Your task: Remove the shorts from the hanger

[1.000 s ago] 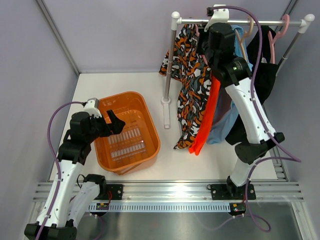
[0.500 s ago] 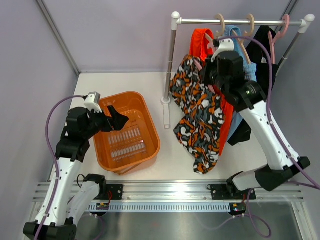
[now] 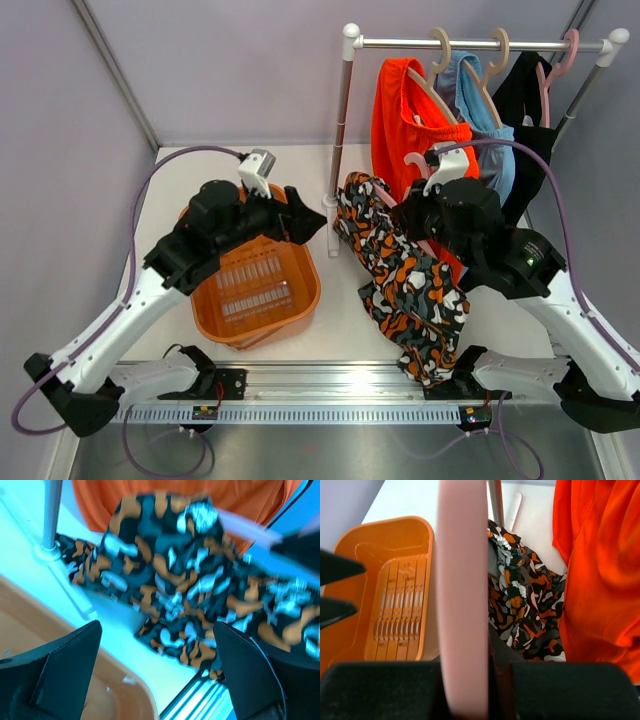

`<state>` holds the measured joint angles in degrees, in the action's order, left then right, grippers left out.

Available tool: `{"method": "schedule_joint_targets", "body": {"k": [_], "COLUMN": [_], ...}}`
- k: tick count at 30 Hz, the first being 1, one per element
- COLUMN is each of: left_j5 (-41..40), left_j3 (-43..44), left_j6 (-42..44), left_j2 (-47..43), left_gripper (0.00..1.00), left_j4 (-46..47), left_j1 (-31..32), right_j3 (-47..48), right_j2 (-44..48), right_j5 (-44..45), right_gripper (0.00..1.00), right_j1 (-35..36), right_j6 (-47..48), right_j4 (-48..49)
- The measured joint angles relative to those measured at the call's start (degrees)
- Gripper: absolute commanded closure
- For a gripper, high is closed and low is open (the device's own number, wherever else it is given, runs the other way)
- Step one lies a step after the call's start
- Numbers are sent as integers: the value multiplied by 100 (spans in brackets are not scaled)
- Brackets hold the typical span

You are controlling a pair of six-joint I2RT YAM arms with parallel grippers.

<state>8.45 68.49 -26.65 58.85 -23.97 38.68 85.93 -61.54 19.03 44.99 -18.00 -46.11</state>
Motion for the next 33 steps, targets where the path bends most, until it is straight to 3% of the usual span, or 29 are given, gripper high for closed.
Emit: {"method": "schedule_joint_targets", "body": {"k": [12, 27, 33], "left_j5": [-992, -1014, -1014], "left_j3": [881, 909, 994], "left_j6": [-455, -520, -544], "left_j2": [1596, 2006, 2264], "left_gripper": [3, 3, 8], "left_j4": [479, 852, 868], "left_j1": [1121, 1228, 1228], "right_j3": [-273, -273, -273], "right_j2": [92, -149, -149], "right_j5": [1228, 1751, 1829], "right_gripper": [100, 100, 100], "right_j1": [1043, 1246, 1303], "right_j6": [-289, -297, -299], "right_j4": [-374, -374, -374]}}
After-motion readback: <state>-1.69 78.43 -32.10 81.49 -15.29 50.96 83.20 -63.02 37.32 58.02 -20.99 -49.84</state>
